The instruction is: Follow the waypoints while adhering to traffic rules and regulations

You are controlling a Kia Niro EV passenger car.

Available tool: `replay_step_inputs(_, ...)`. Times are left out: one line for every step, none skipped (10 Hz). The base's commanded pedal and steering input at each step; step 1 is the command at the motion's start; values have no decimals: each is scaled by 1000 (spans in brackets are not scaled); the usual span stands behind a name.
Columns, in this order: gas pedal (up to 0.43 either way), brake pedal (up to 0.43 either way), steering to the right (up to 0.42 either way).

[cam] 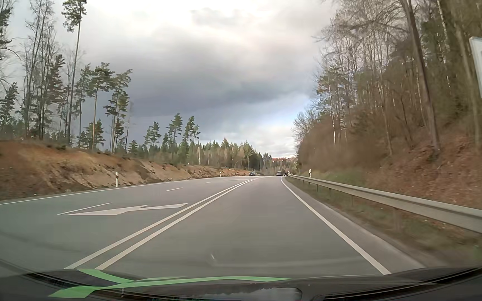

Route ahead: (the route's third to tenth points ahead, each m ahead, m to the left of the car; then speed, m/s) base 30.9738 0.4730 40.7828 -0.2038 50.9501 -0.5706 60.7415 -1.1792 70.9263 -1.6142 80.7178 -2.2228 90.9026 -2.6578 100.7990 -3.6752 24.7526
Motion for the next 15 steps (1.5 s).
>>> replay_step_inputs(157,0,4)
replay_step_inputs(157,0,4)
replay_step_inputs(157,0,5)
replay_step_inputs(150,0,5)
replay_step_inputs(138,0,5)
replay_step_inputs(130,0,5)
replay_step_inputs(130,0,5)
replay_step_inputs(118,0,5)
replay_step_inputs(118,0,5)
replay_step_inputs(118,0,5)
replay_step_inputs(118,0,5)
replay_step_inputs(118,0,5)
replay_step_inputs(118,0,5)
replay_step_inputs(118,0,5)
replay_step_inputs(118,0,5)
